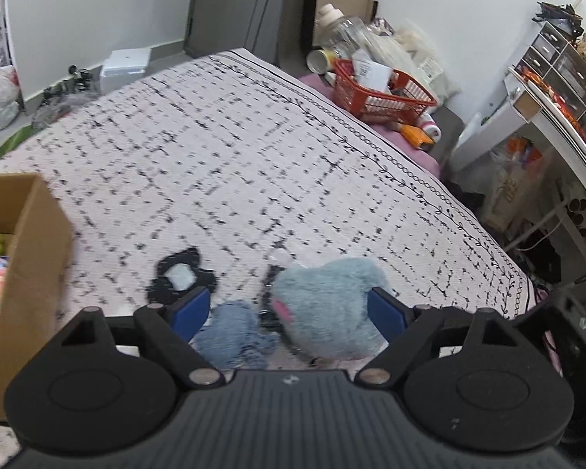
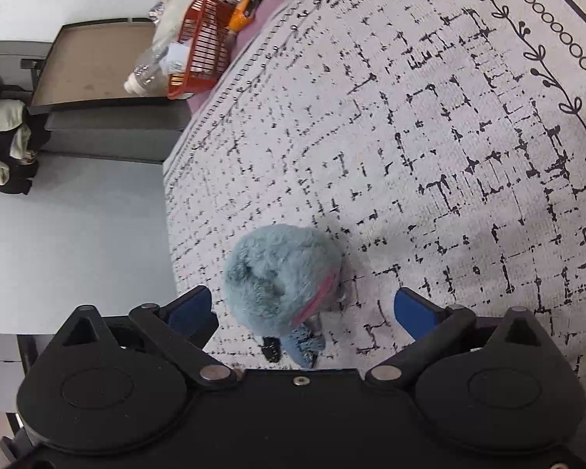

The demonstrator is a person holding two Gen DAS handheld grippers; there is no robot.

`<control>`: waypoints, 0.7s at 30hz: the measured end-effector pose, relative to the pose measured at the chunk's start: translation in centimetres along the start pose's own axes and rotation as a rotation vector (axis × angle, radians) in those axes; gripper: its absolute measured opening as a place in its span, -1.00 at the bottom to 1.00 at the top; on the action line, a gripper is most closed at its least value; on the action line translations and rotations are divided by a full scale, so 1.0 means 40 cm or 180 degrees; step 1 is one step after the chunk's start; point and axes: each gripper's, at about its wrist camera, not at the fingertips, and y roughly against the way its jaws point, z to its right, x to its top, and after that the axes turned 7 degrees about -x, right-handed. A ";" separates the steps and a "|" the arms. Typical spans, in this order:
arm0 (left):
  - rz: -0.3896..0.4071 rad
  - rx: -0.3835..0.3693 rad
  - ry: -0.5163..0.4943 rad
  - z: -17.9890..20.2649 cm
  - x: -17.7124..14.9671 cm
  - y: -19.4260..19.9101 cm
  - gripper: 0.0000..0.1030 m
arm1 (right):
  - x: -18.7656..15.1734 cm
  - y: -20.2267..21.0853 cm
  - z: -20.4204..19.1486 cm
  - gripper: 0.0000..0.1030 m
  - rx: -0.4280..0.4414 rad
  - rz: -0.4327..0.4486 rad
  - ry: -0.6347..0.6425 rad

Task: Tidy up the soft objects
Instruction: 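Move the right tool to the grey-blue fluffy plush and grasp it, then carry the fluffy plush with the right tool over the cardboard box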

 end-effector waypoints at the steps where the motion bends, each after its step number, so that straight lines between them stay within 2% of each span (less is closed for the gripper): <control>1: -0.0015 -0.0022 0.0008 0.003 -0.001 -0.012 0.52 | 0.003 -0.009 0.004 0.76 0.0009 -0.0027 -0.0032; 3: -0.0063 -0.0053 0.0034 0.005 -0.004 -0.035 0.37 | 0.011 -0.036 0.016 0.49 0.0090 -0.0146 -0.0140; 5: -0.0142 -0.0093 0.0079 0.004 -0.007 -0.059 0.26 | 0.016 -0.059 0.025 0.29 0.0076 -0.0220 -0.0203; 9: -0.0190 -0.0146 0.0087 0.004 -0.012 -0.083 0.19 | 0.027 -0.091 0.030 0.08 0.0070 -0.0265 -0.0299; 13: -0.0271 -0.0151 0.0032 0.000 -0.021 -0.121 0.05 | 0.041 -0.118 0.025 0.01 0.0042 -0.0276 -0.0342; 20: -0.0219 -0.0210 0.0046 0.005 -0.023 -0.131 -0.14 | 0.050 -0.145 0.004 -0.02 0.0034 -0.0320 -0.0230; 21: -0.0226 -0.0229 0.0044 0.008 -0.024 -0.130 -0.19 | 0.052 -0.149 0.000 -0.07 0.0018 -0.0301 -0.0221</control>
